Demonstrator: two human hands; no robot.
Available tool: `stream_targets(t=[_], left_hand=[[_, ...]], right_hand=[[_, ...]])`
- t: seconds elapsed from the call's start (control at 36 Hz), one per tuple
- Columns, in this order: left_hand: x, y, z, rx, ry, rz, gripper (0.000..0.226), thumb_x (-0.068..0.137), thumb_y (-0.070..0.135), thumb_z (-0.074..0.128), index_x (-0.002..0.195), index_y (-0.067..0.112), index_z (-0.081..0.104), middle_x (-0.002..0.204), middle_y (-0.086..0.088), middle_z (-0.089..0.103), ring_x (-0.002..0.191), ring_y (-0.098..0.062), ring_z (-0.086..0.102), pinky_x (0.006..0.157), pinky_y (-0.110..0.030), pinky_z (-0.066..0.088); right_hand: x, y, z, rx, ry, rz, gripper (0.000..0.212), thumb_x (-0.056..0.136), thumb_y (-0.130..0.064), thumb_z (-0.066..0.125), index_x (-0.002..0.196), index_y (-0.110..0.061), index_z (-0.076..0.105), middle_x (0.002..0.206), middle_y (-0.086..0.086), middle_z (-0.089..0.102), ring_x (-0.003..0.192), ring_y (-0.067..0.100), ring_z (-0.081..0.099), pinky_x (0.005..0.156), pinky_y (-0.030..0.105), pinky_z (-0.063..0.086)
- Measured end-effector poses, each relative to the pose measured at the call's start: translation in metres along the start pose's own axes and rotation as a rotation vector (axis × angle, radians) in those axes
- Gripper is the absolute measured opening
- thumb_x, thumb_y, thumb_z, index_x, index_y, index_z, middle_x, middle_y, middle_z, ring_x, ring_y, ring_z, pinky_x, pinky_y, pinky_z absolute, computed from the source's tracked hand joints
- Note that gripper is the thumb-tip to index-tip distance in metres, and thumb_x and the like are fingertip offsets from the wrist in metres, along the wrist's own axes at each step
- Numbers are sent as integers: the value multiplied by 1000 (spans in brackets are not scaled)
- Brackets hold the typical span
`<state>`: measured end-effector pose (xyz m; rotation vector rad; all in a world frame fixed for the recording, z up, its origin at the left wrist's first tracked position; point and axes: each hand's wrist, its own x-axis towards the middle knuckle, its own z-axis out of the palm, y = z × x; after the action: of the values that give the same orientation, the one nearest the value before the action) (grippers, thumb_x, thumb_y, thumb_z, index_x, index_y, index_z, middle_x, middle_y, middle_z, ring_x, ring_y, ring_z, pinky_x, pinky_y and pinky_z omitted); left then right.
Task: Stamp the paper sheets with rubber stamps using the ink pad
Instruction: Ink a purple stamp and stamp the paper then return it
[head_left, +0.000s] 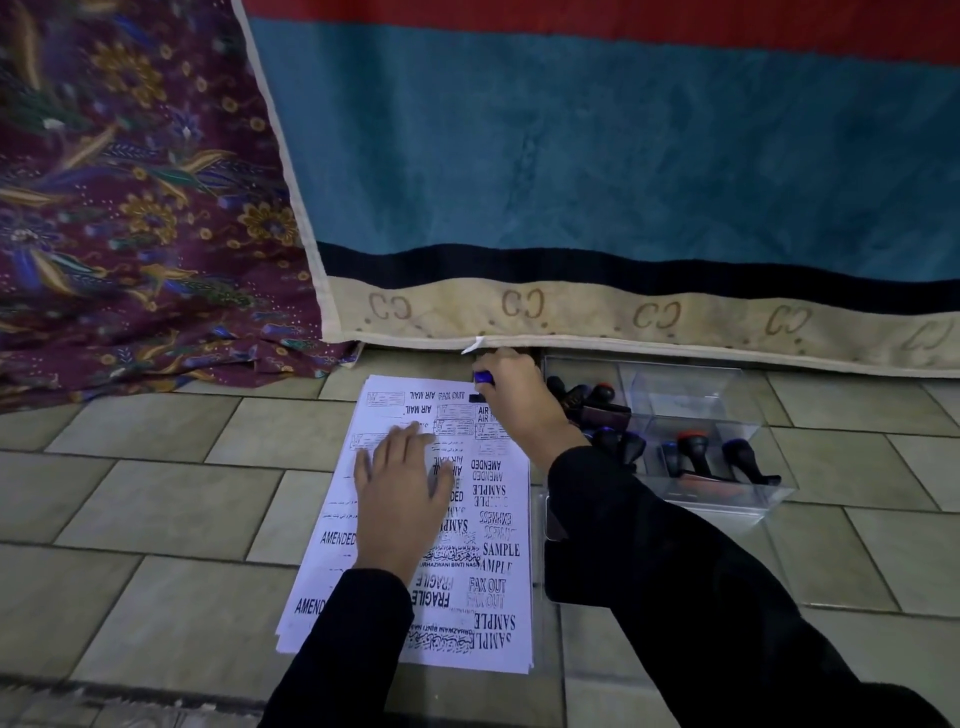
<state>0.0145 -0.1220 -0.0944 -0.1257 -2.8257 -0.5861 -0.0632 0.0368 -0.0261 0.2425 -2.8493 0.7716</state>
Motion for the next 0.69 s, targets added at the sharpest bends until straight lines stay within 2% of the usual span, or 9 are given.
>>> stream_targets(t=[0.08,0.31,0.39,0.47,0.61,0.69], left_hand=[[0,0,0,-3,-5,2,55,85,52,24,125,24,52,142,7,44,137,-14,28,115,-45,9],[1,0,2,2,-10,6,52,86,50,28,126,25,50,143,6,43,138,-15,28,116,-46,10],[1,0,1,-8,-15,4,48,88,46,33,126,24,50,143,6,43,138,-15,27,116,-46,9],[1,0,1,-10,-16,2,44,89,44,37,127,24,50,143,6,42,139,-15,26,116,-46,9],[1,1,0,-34,-3,-2,38,92,40,46,126,24,51,142,6,43,137,-15,28,116,-46,10],[1,0,-2,-24,9,12,43,88,45,39,124,25,51,141,6,45,135,-15,30,115,-45,11]], right_hand=[[-1,0,2,6,17,11,14,86,2,52,93,-1,64,97,15,56,88,32,57,77,42,50],[-7,-3,5,-31,25,8,10,83,7,57,89,1,63,96,15,57,86,32,57,73,44,52],[-4,-5,3,-31,37,29,14,83,9,53,87,0,62,94,14,56,84,30,56,70,39,51],[1,-6,2,-10,31,51,16,81,10,50,83,-2,62,92,14,55,81,30,55,71,43,52],[-6,-4,0,42,15,44,15,82,6,56,92,-3,64,97,14,56,87,28,54,74,41,51],[-10,-1,-2,88,56,54,15,83,3,59,95,-4,63,98,14,56,88,28,56,72,33,48]])
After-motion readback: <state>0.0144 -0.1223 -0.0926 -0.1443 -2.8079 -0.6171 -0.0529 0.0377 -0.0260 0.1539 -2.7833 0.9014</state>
